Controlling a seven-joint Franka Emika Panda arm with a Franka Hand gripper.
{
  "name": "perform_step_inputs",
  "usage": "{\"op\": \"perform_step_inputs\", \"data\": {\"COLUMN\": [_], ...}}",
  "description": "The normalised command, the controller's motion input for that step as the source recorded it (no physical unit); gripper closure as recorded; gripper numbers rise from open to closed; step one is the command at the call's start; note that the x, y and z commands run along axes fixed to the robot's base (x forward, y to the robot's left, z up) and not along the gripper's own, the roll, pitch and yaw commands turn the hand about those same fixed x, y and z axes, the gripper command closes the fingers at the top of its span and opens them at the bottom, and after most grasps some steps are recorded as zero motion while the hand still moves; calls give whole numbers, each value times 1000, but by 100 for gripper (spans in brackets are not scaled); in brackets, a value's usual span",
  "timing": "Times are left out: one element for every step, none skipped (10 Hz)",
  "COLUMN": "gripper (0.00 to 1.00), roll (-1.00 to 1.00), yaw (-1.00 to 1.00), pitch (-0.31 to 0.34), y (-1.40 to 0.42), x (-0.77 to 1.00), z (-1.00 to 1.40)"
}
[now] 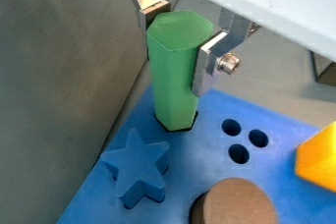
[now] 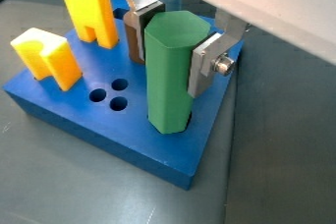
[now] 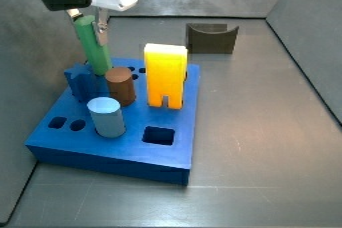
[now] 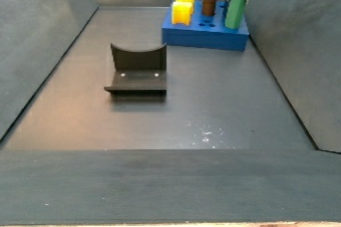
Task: Pick up the hexagon object. Move up. Place the hexagon object on the fixture. Regrasp the hexagon object. Move to above the board. Insert the hexagon object.
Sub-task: Insert the hexagon object.
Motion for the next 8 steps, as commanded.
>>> {"op": "perform_step_inputs", "data": {"gripper": [100,100,100,100,100,100,100,100], "roll": [-86,-50,0,37,134,243,224,214], "yaw": [-6,-14,0,0,0,0,-71,-163], "pitch": [-120,-74,-56,-27,0,46,76,136], "y": [-97,-29,-26,-83,-183,-243,-246,-231], "x": [0,17,0,0,94,280,406,443], "z": [-237,-280,-437,-723,-871,-794,-806,-760]}}
